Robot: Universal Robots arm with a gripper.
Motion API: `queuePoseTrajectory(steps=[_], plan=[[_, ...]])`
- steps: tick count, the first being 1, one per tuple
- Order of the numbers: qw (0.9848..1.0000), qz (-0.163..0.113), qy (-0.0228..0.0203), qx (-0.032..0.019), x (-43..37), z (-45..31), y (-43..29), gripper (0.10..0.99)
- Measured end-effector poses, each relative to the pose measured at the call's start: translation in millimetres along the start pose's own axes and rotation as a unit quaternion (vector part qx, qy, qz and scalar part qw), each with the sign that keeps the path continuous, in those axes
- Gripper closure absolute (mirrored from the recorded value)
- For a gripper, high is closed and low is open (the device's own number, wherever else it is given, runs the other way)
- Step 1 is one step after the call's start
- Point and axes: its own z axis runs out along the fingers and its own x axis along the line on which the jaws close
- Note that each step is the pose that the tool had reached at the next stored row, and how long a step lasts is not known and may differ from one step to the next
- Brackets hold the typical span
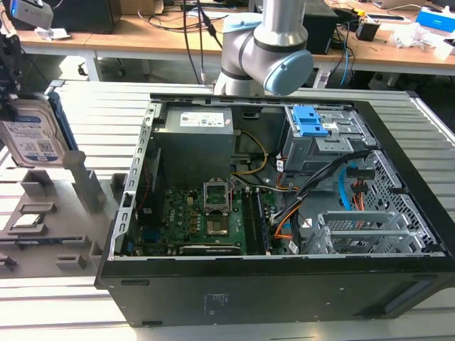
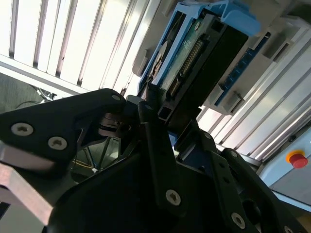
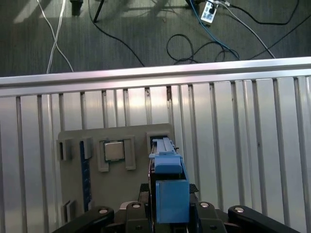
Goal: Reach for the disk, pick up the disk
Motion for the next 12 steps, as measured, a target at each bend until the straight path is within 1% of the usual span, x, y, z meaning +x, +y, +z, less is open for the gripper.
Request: queuePoseTrajectory(steps=[1, 3, 4, 6, 7, 12], plan=[[1.0, 0.0, 0.0, 0.0, -0.1, -3.3, 0.0, 0.718], [1.0, 0.0, 0.0, -0.0001, -0.2, -6.9, 0.0, 0.718], [1.0, 0.0, 0.0, 0.0, -0.2, -10.0, 0.0, 0.718], [1.0, 0.0, 0.0, 0.0, -0.4, -13.3, 0.0, 0.718], [1.0, 0.0, 0.0, -0.0001, -0.5, -17.6, 0.0, 0.718], [1.0, 0.0, 0.0, -0.0001, -0.7, -26.3, 0.1, 0.718]])
